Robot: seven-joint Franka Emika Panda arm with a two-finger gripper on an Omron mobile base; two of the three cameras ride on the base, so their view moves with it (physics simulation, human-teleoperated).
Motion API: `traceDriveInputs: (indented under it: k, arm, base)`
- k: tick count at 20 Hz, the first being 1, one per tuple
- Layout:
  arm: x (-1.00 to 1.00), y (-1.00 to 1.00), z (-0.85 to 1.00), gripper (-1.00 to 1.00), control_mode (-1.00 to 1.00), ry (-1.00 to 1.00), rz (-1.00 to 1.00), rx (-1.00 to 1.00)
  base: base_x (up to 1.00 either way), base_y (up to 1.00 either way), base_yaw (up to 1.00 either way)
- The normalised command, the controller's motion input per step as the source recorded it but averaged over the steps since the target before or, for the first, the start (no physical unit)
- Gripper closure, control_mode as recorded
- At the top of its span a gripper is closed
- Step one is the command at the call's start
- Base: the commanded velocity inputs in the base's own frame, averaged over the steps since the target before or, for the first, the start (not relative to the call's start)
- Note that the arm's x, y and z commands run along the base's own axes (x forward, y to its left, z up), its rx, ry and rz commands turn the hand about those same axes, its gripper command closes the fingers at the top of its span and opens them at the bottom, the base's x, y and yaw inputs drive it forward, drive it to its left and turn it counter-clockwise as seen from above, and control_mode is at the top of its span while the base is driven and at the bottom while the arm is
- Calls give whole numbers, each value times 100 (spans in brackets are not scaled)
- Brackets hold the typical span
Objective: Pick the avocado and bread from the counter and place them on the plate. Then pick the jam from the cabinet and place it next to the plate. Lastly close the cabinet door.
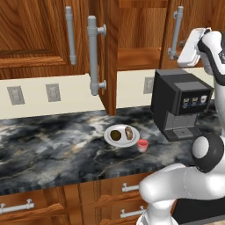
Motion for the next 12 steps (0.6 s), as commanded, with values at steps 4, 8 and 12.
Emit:
traceDriveInputs:
  k: [4,8,12]
  arm:
    - [100,-13,-32,-100,-100,6,13,0]
    - [74,-33,-69,-100,-100,9,10,3]
    - [-14,-28,-99,-100,-100,3,5,7]
  base:
    - [0,0,0]
    - [0,0,0]
    - [0,0,0]
